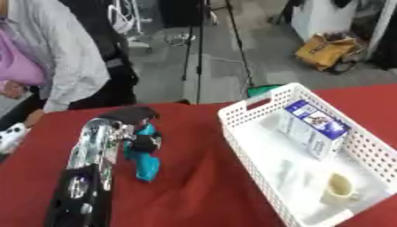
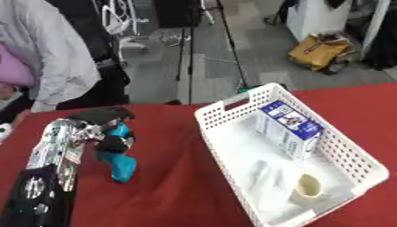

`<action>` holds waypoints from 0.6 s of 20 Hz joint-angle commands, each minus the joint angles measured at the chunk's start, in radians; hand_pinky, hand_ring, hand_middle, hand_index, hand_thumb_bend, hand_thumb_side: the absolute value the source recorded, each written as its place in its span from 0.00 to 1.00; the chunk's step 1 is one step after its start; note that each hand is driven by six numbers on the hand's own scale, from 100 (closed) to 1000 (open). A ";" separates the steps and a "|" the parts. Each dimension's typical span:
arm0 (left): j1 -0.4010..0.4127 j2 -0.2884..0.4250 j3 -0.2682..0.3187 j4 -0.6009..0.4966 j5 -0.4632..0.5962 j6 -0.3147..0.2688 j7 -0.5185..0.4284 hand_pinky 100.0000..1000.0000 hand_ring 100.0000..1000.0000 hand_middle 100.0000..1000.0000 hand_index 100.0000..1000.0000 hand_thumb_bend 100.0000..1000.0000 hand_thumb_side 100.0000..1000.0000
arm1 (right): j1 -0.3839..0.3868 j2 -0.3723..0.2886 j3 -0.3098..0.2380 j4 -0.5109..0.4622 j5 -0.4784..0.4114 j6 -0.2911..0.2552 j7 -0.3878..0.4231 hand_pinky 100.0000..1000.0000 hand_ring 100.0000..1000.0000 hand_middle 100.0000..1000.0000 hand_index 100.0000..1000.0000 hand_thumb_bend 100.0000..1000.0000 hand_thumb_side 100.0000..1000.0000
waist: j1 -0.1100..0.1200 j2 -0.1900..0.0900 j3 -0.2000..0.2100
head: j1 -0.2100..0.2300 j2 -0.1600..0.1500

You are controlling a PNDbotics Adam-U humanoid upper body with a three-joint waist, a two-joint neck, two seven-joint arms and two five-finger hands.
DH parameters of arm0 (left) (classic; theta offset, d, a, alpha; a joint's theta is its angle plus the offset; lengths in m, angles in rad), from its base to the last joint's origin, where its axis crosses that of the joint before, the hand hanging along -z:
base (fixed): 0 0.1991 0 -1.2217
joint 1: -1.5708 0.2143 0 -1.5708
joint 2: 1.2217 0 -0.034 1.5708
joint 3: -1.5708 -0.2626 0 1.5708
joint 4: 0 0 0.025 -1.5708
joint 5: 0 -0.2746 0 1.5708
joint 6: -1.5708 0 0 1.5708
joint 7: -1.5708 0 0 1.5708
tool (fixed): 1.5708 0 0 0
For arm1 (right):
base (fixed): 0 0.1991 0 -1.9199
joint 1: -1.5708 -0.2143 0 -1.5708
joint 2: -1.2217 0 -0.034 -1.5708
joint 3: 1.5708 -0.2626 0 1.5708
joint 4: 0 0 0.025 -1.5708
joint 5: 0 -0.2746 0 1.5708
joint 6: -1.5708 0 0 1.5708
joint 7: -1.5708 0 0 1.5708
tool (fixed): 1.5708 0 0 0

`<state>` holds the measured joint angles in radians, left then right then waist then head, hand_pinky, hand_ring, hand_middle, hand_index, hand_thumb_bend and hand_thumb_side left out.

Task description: Pick up objects on the table and place them in the box.

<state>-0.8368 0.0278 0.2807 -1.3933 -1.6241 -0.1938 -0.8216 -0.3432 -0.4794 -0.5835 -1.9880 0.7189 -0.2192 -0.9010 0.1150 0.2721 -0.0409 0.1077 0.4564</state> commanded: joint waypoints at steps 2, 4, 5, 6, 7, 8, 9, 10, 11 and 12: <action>-0.019 0.029 0.004 0.006 -0.007 -0.002 0.013 0.68 0.89 0.98 1.00 0.00 0.59 | -0.011 -0.020 0.000 -0.012 -0.007 -0.014 -0.006 0.66 0.49 0.35 0.35 0.00 0.47 | -0.010 -0.012 0.000 | 0.005 -0.012; -0.021 0.031 0.005 0.014 -0.008 -0.003 0.012 0.68 0.89 0.98 1.00 0.00 0.59 | -0.011 -0.020 0.000 -0.012 -0.008 -0.015 -0.006 0.66 0.49 0.35 0.35 0.00 0.47 | -0.010 -0.011 0.000 | 0.008 -0.013; -0.021 0.032 0.005 0.019 -0.008 -0.003 0.012 0.68 0.89 0.98 1.00 0.00 0.59 | -0.012 -0.020 0.000 -0.012 -0.008 -0.015 -0.006 0.66 0.49 0.35 0.35 0.00 0.47 | -0.009 -0.011 0.000 | 0.010 -0.014; -0.022 0.033 0.006 0.023 -0.008 -0.003 0.013 0.67 0.89 0.98 1.00 0.00 0.60 | -0.012 -0.020 0.000 -0.012 -0.008 -0.016 -0.006 0.66 0.49 0.35 0.35 0.00 0.47 | -0.009 -0.010 -0.001 | 0.011 -0.015; -0.023 0.034 0.006 0.028 -0.007 -0.005 0.014 0.67 0.89 0.98 1.00 0.00 0.60 | -0.012 -0.020 0.001 -0.012 -0.008 -0.016 -0.006 0.66 0.49 0.35 0.35 0.00 0.47 | -0.009 -0.009 -0.001 | 0.012 -0.016; -0.023 0.035 0.007 0.031 -0.005 -0.006 0.015 0.66 0.89 0.98 1.00 0.00 0.61 | -0.012 -0.020 0.001 -0.012 -0.009 -0.016 -0.006 0.66 0.49 0.35 0.35 0.00 0.47 | -0.009 -0.009 -0.002 | 0.012 -0.017; -0.024 0.035 0.007 0.034 -0.003 -0.008 0.015 0.66 0.89 0.98 1.00 0.00 0.60 | -0.012 -0.019 0.001 -0.012 -0.009 -0.017 -0.006 0.66 0.49 0.35 0.35 0.00 0.47 | -0.009 -0.008 -0.003 | 0.013 -0.017; -0.024 0.035 0.008 0.036 -0.002 -0.010 0.016 0.65 0.88 0.98 1.00 0.00 0.60 | -0.013 -0.019 0.001 -0.012 -0.009 -0.017 -0.006 0.66 0.49 0.35 0.35 0.00 0.47 | -0.008 -0.008 -0.004 | 0.013 -0.017; -0.025 0.035 0.008 0.037 0.001 -0.012 0.016 0.65 0.88 0.97 1.00 0.00 0.59 | -0.013 -0.019 0.001 -0.012 -0.009 -0.017 -0.006 0.66 0.49 0.35 0.35 0.00 0.47 | -0.008 -0.007 -0.004 | 0.014 -0.018; -0.025 0.035 0.008 0.038 0.002 -0.014 0.017 0.65 0.88 0.97 1.00 0.00 0.58 | -0.013 -0.019 0.001 -0.012 -0.009 -0.017 -0.006 0.66 0.49 0.35 0.35 0.00 0.47 | -0.008 -0.007 -0.005 | 0.014 -0.018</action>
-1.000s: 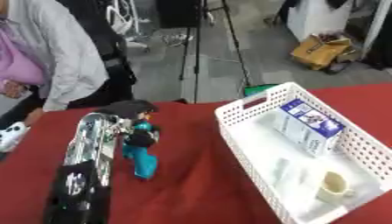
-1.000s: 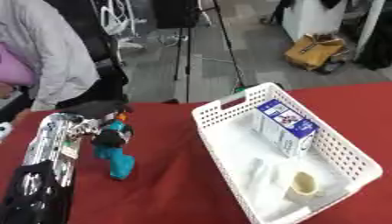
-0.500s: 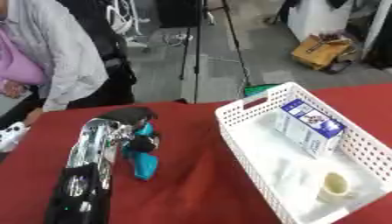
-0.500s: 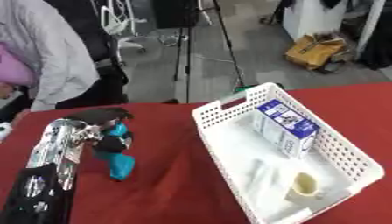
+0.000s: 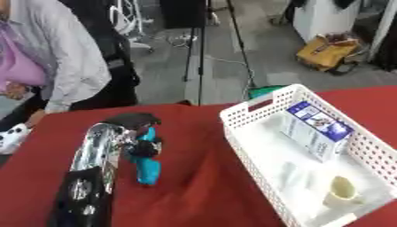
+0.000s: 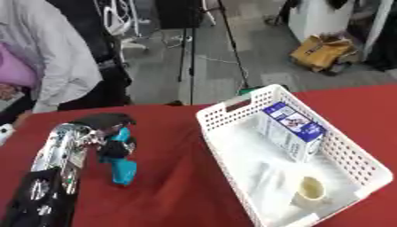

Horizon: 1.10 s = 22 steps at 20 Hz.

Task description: Pick up objects on the table and place them in the box.

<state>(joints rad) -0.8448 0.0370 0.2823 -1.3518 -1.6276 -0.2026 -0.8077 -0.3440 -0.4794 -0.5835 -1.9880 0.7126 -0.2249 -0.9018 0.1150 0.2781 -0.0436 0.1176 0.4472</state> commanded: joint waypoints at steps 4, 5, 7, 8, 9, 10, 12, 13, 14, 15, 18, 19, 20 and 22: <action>-0.016 0.026 0.009 0.000 0.010 -0.008 -0.001 0.65 0.88 0.97 1.00 0.00 0.62 | -0.012 -0.018 0.001 -0.012 -0.003 -0.012 -0.005 0.66 0.49 0.35 0.35 0.00 0.47 | -0.008 -0.012 -0.003 | 0.006 -0.009; -0.016 0.026 0.009 0.001 0.010 -0.009 -0.003 0.65 0.88 0.97 1.00 0.00 0.62 | -0.012 -0.018 0.001 -0.012 -0.003 -0.012 -0.005 0.66 0.49 0.35 0.35 0.00 0.47 | -0.008 -0.012 -0.003 | 0.006 -0.009; -0.016 0.027 0.009 0.002 0.010 -0.012 -0.010 0.69 0.91 0.99 1.00 0.00 0.75 | -0.013 -0.018 0.001 -0.012 -0.003 -0.013 -0.005 0.66 0.49 0.35 0.35 0.00 0.47 | -0.009 -0.012 -0.004 | 0.007 -0.010; -0.016 0.027 0.009 0.002 0.009 -0.014 -0.014 0.69 0.91 0.99 1.00 0.00 0.79 | -0.013 -0.017 0.002 -0.012 -0.004 -0.013 -0.005 0.66 0.49 0.35 0.35 0.00 0.47 | -0.009 -0.012 -0.004 | 0.007 -0.010; -0.016 0.027 0.010 0.000 0.009 -0.016 -0.015 0.68 0.90 0.98 1.00 0.00 0.85 | -0.013 -0.017 0.002 -0.012 -0.004 -0.013 -0.005 0.66 0.49 0.35 0.35 0.00 0.47 | -0.009 -0.012 -0.004 | 0.007 -0.011; -0.017 0.027 0.011 -0.001 0.009 -0.017 -0.015 0.68 0.90 0.98 1.00 0.00 0.85 | -0.013 -0.017 0.002 -0.012 -0.004 -0.013 -0.005 0.66 0.49 0.35 0.35 0.00 0.47 | -0.009 -0.012 -0.004 | 0.007 -0.011; -0.017 0.026 0.011 -0.002 0.009 -0.019 -0.016 0.68 0.89 0.98 1.00 0.00 0.82 | -0.013 -0.016 0.002 -0.012 -0.004 -0.013 -0.005 0.66 0.49 0.35 0.35 0.00 0.47 | -0.009 -0.012 -0.004 | 0.007 -0.011; -0.017 0.027 0.012 -0.001 0.008 -0.019 -0.018 0.68 0.89 0.98 1.00 0.00 0.80 | -0.013 -0.016 0.002 -0.012 -0.004 -0.013 -0.005 0.66 0.49 0.35 0.35 0.00 0.47 | -0.010 -0.011 -0.004 | 0.007 -0.011; -0.017 0.027 0.012 -0.001 0.008 -0.018 -0.020 0.68 0.89 0.98 1.00 0.00 0.80 | -0.013 -0.016 0.003 -0.012 -0.005 -0.013 -0.005 0.66 0.49 0.35 0.35 0.00 0.47 | -0.010 -0.011 -0.003 | 0.007 -0.011; -0.016 0.026 0.012 0.001 0.008 -0.019 -0.024 0.67 0.89 0.97 1.00 0.00 0.75 | -0.013 -0.016 0.002 -0.012 -0.005 -0.013 -0.005 0.66 0.49 0.35 0.35 0.00 0.47 | -0.010 -0.012 -0.003 | 0.007 -0.010; -0.013 0.026 0.012 0.004 0.005 -0.018 -0.045 0.67 0.88 0.97 1.00 0.00 0.75 | -0.012 -0.016 0.001 -0.012 -0.004 -0.012 -0.005 0.66 0.49 0.35 0.35 0.00 0.47 | -0.011 -0.012 -0.001 | 0.006 -0.008; -0.012 0.026 0.012 0.003 0.004 -0.017 -0.055 0.67 0.88 0.97 1.00 0.00 0.74 | -0.012 -0.016 0.001 -0.012 -0.004 -0.012 -0.005 0.66 0.49 0.35 0.35 0.00 0.47 | -0.011 -0.012 -0.001 | 0.006 -0.007; -0.012 0.025 0.012 -0.001 0.002 -0.017 -0.063 0.67 0.88 0.97 1.00 0.00 0.74 | -0.012 -0.016 0.001 -0.012 -0.004 -0.011 -0.005 0.66 0.49 0.35 0.35 0.00 0.47 | -0.011 -0.012 -0.001 | 0.006 -0.007; -0.008 0.025 0.010 -0.018 -0.005 -0.019 -0.086 0.68 0.89 0.97 1.00 0.00 0.78 | -0.012 -0.015 0.000 -0.012 -0.005 -0.010 -0.005 0.66 0.49 0.35 0.35 0.00 0.46 | -0.013 -0.012 -0.001 | 0.006 -0.006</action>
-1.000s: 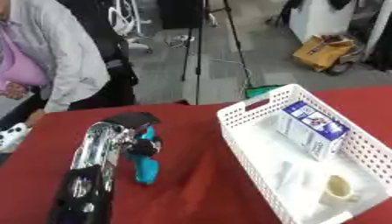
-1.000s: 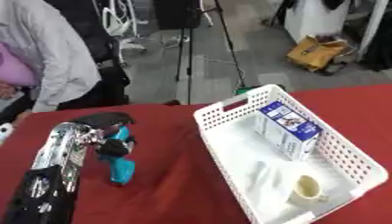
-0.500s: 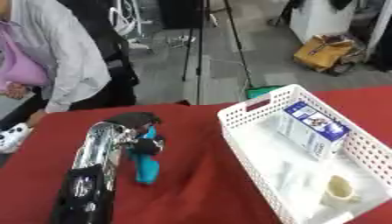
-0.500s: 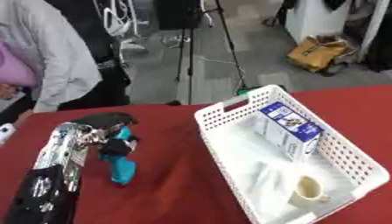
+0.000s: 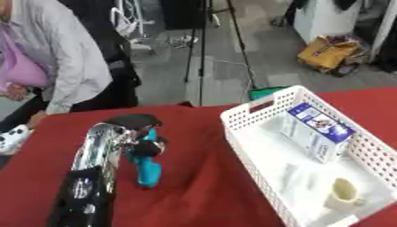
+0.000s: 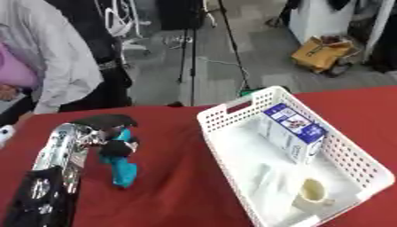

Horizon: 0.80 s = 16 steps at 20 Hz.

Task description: Pick up objects on the table and place them in the box.

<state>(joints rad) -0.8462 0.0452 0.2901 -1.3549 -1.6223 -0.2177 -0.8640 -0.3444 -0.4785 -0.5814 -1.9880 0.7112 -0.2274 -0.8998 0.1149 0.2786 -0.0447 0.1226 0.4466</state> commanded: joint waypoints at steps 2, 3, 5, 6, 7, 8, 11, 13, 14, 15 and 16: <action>-0.003 0.016 0.000 -0.019 -0.021 -0.012 -0.040 0.70 0.90 0.99 1.00 0.00 0.77 | -0.011 -0.016 -0.002 -0.012 -0.004 -0.007 -0.007 0.66 0.49 0.35 0.34 0.00 0.46 | -0.013 -0.014 0.001 | 0.001 -0.006; -0.002 0.016 0.000 -0.016 -0.024 -0.017 -0.042 0.70 0.90 0.99 1.00 0.00 0.75 | -0.011 -0.016 -0.003 -0.012 -0.004 -0.007 -0.007 0.66 0.49 0.35 0.34 0.00 0.46 | -0.013 -0.014 0.002 | 0.001 -0.006; -0.002 0.016 0.002 -0.012 -0.025 -0.023 -0.043 0.67 0.88 0.98 1.00 0.00 0.58 | -0.011 -0.016 -0.003 -0.012 -0.004 -0.007 -0.007 0.66 0.49 0.35 0.34 0.00 0.46 | -0.013 -0.014 0.002 | 0.001 -0.008; -0.001 0.015 0.002 -0.009 -0.025 -0.027 -0.043 0.67 0.88 0.98 1.00 0.00 0.58 | -0.011 -0.016 -0.003 -0.012 -0.004 -0.007 -0.007 0.66 0.49 0.35 0.34 0.00 0.46 | -0.014 -0.014 0.003 | 0.001 -0.009; 0.000 0.015 0.003 -0.007 -0.025 -0.030 -0.043 0.66 0.87 0.98 1.00 0.00 0.55 | -0.011 -0.016 -0.003 -0.012 -0.005 -0.007 -0.007 0.66 0.49 0.35 0.34 0.00 0.46 | -0.014 -0.014 0.003 | 0.001 -0.009; 0.000 0.015 0.003 -0.006 -0.025 -0.033 -0.043 0.66 0.87 0.98 1.00 0.00 0.55 | -0.011 -0.016 -0.003 -0.012 -0.005 -0.007 -0.007 0.66 0.49 0.35 0.34 0.00 0.46 | -0.014 -0.014 0.004 | 0.001 -0.010; 0.003 0.013 0.004 -0.006 -0.019 -0.042 -0.043 0.66 0.87 0.99 1.00 0.00 0.56 | -0.011 -0.016 -0.004 -0.012 -0.005 -0.006 -0.007 0.66 0.49 0.35 0.34 0.00 0.46 | -0.015 -0.014 0.005 | 0.000 -0.009; 0.003 0.012 0.004 -0.007 -0.014 -0.048 -0.043 0.66 0.87 0.99 1.00 0.00 0.55 | -0.011 -0.015 -0.004 -0.012 -0.006 -0.007 -0.007 0.66 0.49 0.35 0.34 0.00 0.45 | -0.015 -0.014 0.005 | 0.000 -0.009; 0.004 0.012 0.004 -0.008 -0.012 -0.051 -0.043 0.66 0.87 0.99 1.00 0.00 0.55 | -0.011 -0.015 -0.005 -0.012 -0.006 -0.007 -0.007 0.66 0.49 0.35 0.34 0.00 0.45 | -0.016 -0.014 0.005 | 0.001 -0.009; 0.004 0.012 0.004 -0.008 -0.010 -0.053 -0.043 0.65 0.87 0.99 1.00 0.00 0.54 | -0.011 -0.015 -0.005 -0.012 -0.007 -0.007 -0.007 0.66 0.49 0.35 0.34 0.00 0.45 | -0.016 -0.014 0.005 | 0.000 -0.010; 0.004 0.012 0.004 -0.007 -0.006 -0.056 -0.043 0.65 0.87 0.99 1.00 0.00 0.54 | -0.011 -0.015 -0.005 -0.012 -0.008 -0.007 -0.007 0.66 0.49 0.35 0.34 0.00 0.45 | -0.016 -0.015 0.005 | 0.000 -0.010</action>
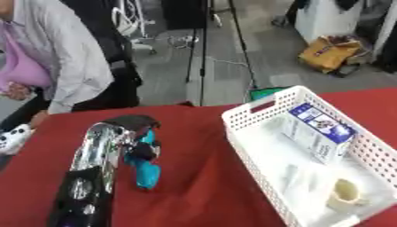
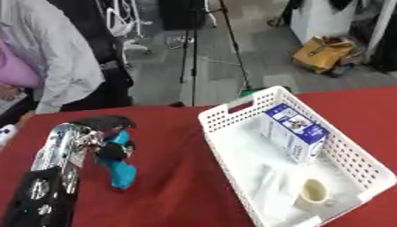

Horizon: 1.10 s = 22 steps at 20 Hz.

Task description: Pick up objects on the table and place them in the box.

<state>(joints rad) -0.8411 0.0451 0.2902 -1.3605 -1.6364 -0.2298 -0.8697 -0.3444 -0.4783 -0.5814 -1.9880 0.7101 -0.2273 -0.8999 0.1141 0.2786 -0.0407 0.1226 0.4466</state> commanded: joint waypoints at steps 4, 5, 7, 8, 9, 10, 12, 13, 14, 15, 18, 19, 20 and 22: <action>-0.002 0.012 0.004 0.001 0.020 -0.054 -0.037 0.59 0.84 0.98 1.00 0.00 0.51 | -0.011 -0.015 -0.006 -0.012 -0.008 -0.008 -0.007 0.66 0.49 0.35 0.34 0.00 0.45 | -0.014 -0.015 0.001 | 0.000 -0.011; -0.002 0.012 0.004 0.001 0.024 -0.056 -0.037 0.57 0.84 0.98 1.00 0.00 0.50 | -0.011 -0.015 -0.007 -0.012 -0.008 -0.008 -0.007 0.66 0.49 0.35 0.34 0.00 0.44 | -0.014 -0.015 0.001 | 0.000 -0.012; -0.002 0.012 0.005 0.001 0.031 -0.060 -0.037 0.56 0.83 0.98 1.00 0.00 0.50 | -0.011 -0.016 -0.008 -0.012 -0.009 -0.008 -0.007 0.66 0.49 0.35 0.34 0.00 0.44 | -0.014 -0.015 0.001 | 0.000 -0.012; -0.002 0.011 0.005 0.001 0.035 -0.063 -0.037 0.54 0.83 0.98 1.00 0.00 0.50 | -0.011 -0.016 -0.008 -0.012 -0.009 -0.008 -0.007 0.66 0.49 0.35 0.34 0.00 0.44 | -0.014 -0.015 0.002 | -0.001 -0.012; -0.001 0.011 0.005 0.001 0.038 -0.065 -0.037 0.54 0.83 0.98 1.00 0.00 0.51 | -0.011 -0.016 -0.008 -0.012 -0.009 -0.008 -0.007 0.66 0.49 0.35 0.34 0.00 0.44 | -0.014 -0.015 0.002 | -0.001 -0.012; 0.000 0.010 0.005 0.001 0.043 -0.068 -0.037 0.52 0.82 0.98 1.00 0.00 0.51 | -0.011 -0.016 -0.008 -0.012 -0.010 -0.007 -0.007 0.66 0.49 0.35 0.34 0.00 0.44 | -0.014 -0.015 0.003 | -0.001 -0.012; 0.002 0.008 0.006 0.004 0.052 -0.071 -0.037 0.50 0.82 0.97 1.00 0.00 0.53 | -0.012 -0.016 -0.009 -0.012 -0.010 -0.007 -0.007 0.66 0.49 0.35 0.34 0.00 0.43 | -0.015 -0.016 0.003 | -0.001 -0.012; 0.003 0.008 0.006 0.006 0.056 -0.072 -0.037 0.49 0.81 0.97 1.00 0.00 0.54 | -0.012 -0.016 -0.009 -0.012 -0.011 -0.007 -0.007 0.66 0.49 0.35 0.34 0.00 0.43 | -0.015 -0.016 0.003 | -0.001 -0.012; 0.004 0.007 0.007 0.010 0.062 -0.075 -0.037 0.49 0.81 0.97 1.00 0.00 0.56 | -0.012 -0.017 -0.010 -0.012 -0.011 -0.007 -0.007 0.66 0.49 0.35 0.34 0.00 0.43 | -0.015 -0.016 0.003 | 0.000 -0.012; 0.004 0.007 0.007 0.014 0.067 -0.077 -0.037 0.49 0.81 0.97 1.00 0.00 0.57 | -0.013 -0.017 -0.011 -0.012 -0.012 -0.008 -0.007 0.66 0.49 0.35 0.34 0.00 0.43 | -0.015 -0.016 0.003 | 0.000 -0.012; 0.006 0.007 0.008 0.027 0.074 -0.086 -0.037 0.46 0.79 0.96 0.99 0.00 0.56 | -0.013 -0.018 -0.012 -0.012 -0.014 -0.008 -0.007 0.67 0.49 0.34 0.34 0.00 0.42 | -0.016 -0.016 0.005 | 0.000 -0.012; 0.007 0.007 0.009 0.030 0.074 -0.087 -0.037 0.45 0.79 0.95 0.95 0.00 0.55 | -0.013 -0.018 -0.012 -0.012 -0.014 -0.008 -0.007 0.67 0.49 0.34 0.34 0.00 0.42 | -0.016 -0.016 0.005 | 0.000 -0.012; 0.007 0.007 0.010 0.031 0.075 -0.089 -0.037 0.44 0.79 0.95 0.93 0.00 0.54 | -0.013 -0.018 -0.012 -0.012 -0.014 -0.009 -0.007 0.67 0.49 0.34 0.34 0.00 0.42 | -0.016 -0.016 0.007 | 0.000 -0.012; 0.009 0.008 0.012 0.033 0.075 -0.092 -0.037 0.44 0.79 0.95 0.90 0.00 0.53 | -0.014 -0.019 -0.013 -0.012 -0.016 -0.010 -0.007 0.67 0.49 0.34 0.34 0.00 0.42 | -0.017 -0.016 0.010 | 0.000 -0.012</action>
<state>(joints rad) -0.8366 0.0450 0.2964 -1.3432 -1.5637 -0.2566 -0.8429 -0.3447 -0.4782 -0.5850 -1.9880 0.7006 -0.2273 -0.8998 0.1134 0.2776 -0.0311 0.1224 0.4463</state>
